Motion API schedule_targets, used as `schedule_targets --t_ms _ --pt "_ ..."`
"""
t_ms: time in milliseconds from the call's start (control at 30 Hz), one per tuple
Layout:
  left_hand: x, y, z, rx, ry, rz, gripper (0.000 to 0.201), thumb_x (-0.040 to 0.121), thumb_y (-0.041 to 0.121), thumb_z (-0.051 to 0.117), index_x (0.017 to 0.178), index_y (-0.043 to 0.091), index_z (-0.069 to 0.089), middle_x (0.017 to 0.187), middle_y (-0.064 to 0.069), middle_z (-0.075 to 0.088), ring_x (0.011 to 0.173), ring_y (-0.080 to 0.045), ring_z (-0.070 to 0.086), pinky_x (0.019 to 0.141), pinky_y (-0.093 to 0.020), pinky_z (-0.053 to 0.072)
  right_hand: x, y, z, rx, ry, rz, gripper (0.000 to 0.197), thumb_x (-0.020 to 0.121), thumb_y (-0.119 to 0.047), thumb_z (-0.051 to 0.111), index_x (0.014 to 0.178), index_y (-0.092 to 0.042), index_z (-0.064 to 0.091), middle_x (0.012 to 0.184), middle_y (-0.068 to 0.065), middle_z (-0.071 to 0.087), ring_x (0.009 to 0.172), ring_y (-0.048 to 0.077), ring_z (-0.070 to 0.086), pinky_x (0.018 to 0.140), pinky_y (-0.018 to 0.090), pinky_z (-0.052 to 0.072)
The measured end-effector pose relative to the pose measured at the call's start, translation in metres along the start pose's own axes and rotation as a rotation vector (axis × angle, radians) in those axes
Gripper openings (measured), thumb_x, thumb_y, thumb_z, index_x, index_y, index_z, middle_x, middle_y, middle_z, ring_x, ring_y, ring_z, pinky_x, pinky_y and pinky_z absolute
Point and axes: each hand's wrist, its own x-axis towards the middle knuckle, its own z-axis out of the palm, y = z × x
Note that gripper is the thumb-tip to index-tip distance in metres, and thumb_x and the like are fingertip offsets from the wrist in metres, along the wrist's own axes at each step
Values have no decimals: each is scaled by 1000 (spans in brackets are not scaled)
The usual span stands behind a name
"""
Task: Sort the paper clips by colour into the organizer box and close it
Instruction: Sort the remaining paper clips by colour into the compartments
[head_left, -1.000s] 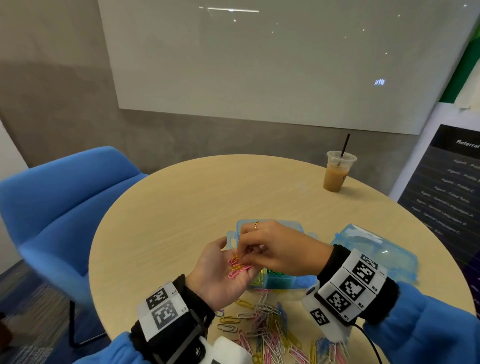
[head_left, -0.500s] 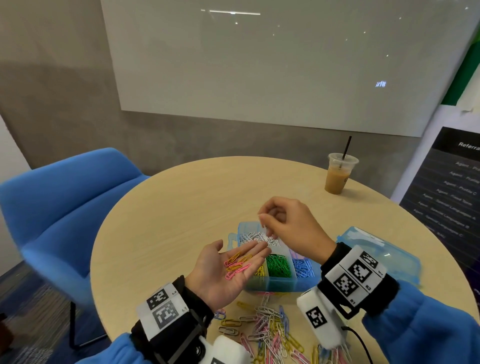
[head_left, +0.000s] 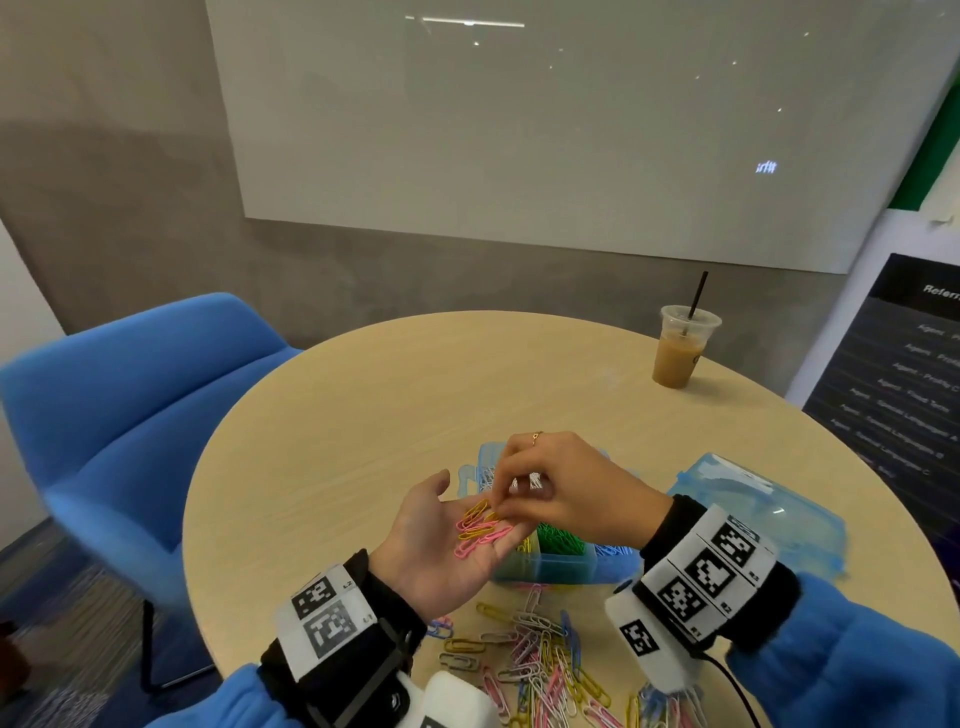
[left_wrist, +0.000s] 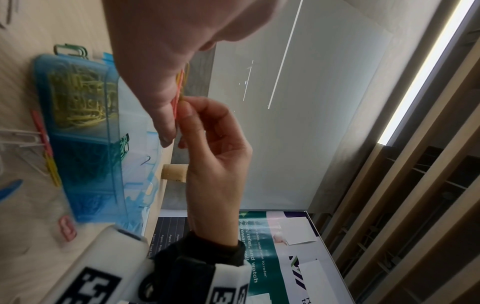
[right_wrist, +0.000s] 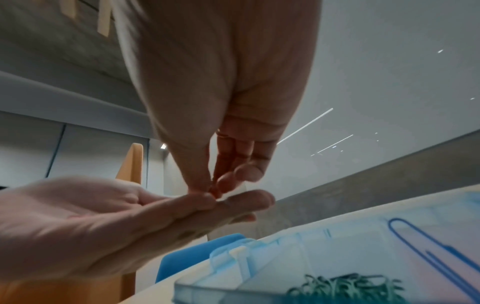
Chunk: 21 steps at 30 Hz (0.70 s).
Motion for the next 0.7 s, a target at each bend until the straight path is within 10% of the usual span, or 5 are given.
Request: schedule_targets --t_ms 233,333,533,700 --pt "2 0 -1 -30 -18 -10 72 103 44 25 127 -22 43 130 -18 50 123 -21 48 106 -44 44 0 -4 -1 62 45 -64 10 91 -11 62 99 -16 67 83 -6 63 75 3 54 69 11 39" --pt "0 -2 2 -2 -38 -17 73 103 44 28 118 -25 47 114 -30 59 110 -34 57 79 -62 46 2 -7 6 21 4 -109 10 88 -16 68 97 -13 71 85 0 65 77 7 54 69 13 41" --pt "0 -3 1 -50 -45 -17 72 103 45 27 113 -22 50 92 -28 62 71 -35 65 75 -48 55 4 -6 5 28 1 -81 6 89 -17 67 90 -11 66 87 -4 55 77 5 47 69 11 35" --pt "-1 -5 3 -38 -42 -32 71 102 45 30 106 -21 53 88 -24 61 78 -33 62 75 -49 55 4 -7 7 64 8 -93 8 87 -16 71 93 -12 69 89 0 60 80 8 53 72 15 41"
